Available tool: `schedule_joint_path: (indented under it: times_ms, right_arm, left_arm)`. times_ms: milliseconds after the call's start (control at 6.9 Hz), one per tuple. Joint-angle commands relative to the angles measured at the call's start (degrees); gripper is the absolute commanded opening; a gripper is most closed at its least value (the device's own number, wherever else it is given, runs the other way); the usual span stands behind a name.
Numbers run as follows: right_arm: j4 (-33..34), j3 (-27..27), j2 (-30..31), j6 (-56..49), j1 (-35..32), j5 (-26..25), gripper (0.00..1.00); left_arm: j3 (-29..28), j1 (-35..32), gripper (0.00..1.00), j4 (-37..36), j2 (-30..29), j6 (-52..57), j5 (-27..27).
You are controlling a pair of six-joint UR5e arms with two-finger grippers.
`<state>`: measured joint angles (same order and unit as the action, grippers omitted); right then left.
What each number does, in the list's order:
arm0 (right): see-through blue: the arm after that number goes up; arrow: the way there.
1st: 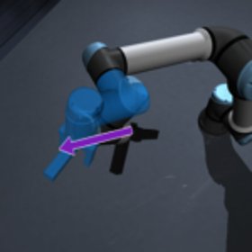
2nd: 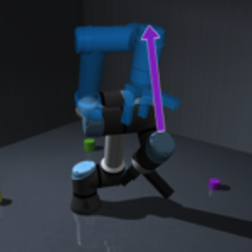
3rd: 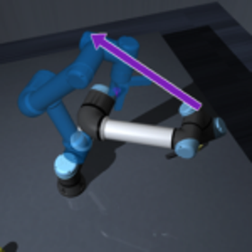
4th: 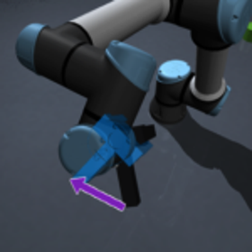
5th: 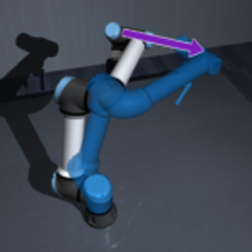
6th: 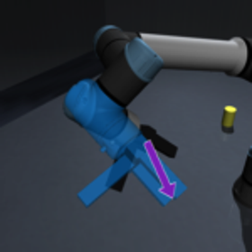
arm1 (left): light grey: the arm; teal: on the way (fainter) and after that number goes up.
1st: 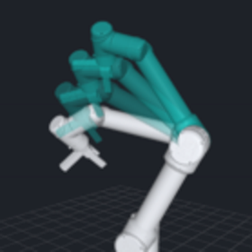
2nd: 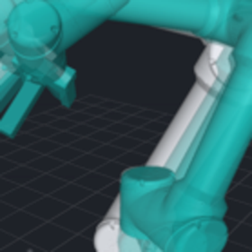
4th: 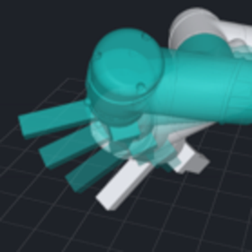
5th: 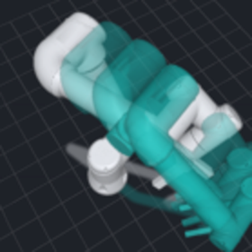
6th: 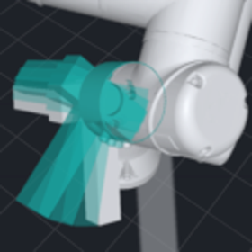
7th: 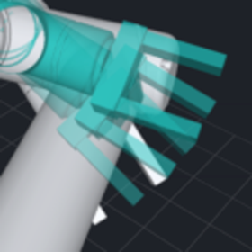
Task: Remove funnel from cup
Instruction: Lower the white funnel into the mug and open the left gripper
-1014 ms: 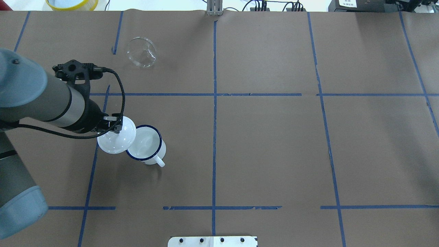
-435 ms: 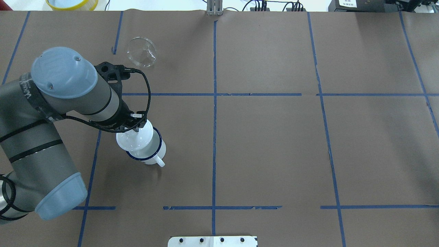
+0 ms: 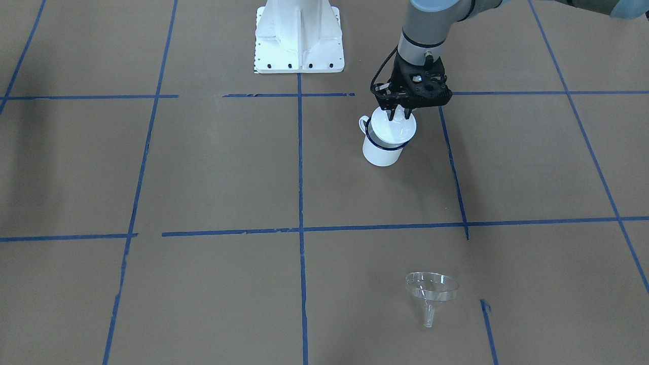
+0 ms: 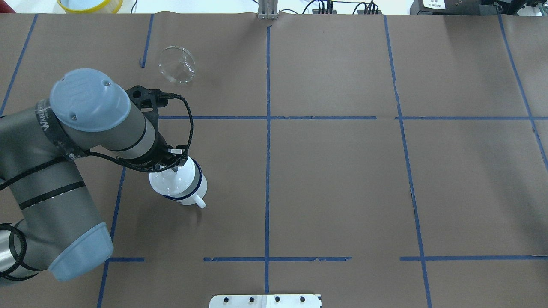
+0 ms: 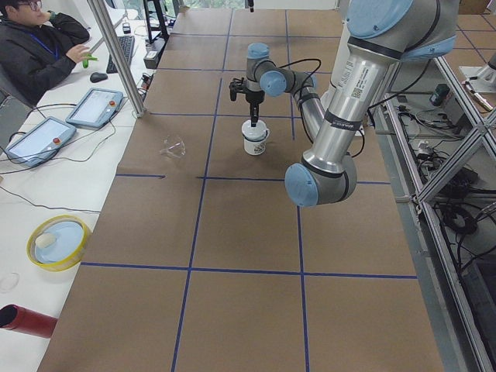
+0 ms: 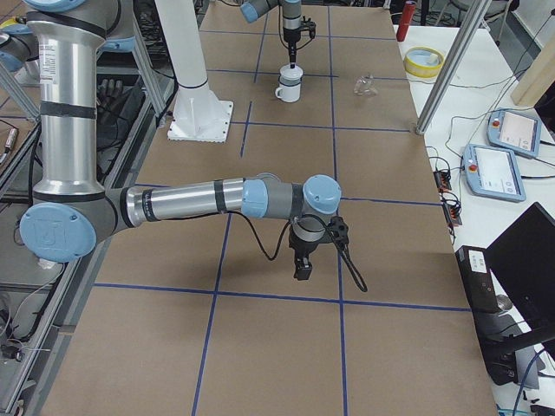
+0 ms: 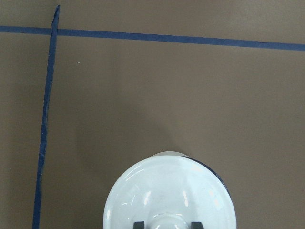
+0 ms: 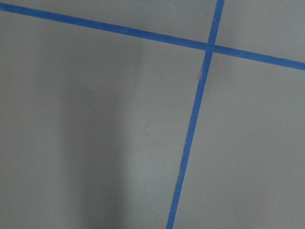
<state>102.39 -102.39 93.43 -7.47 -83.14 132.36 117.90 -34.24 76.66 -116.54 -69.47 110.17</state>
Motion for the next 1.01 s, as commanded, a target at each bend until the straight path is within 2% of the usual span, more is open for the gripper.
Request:
schedule_joint_path:
  times_ms: [0,870]
  right_arm:
    - [0.00,0.00,0.00,0.00,0.00,0.00,1.00]
    - [0.00,0.08,-0.09,0.00,0.00,0.00,1.00]
  left_arm:
    - [-0.73,1.54,0.00,0.60,0.00,-1.62,-0.13]
    - [-0.65,1.72,0.00,0.60,0.08,-1.63,-0.22]
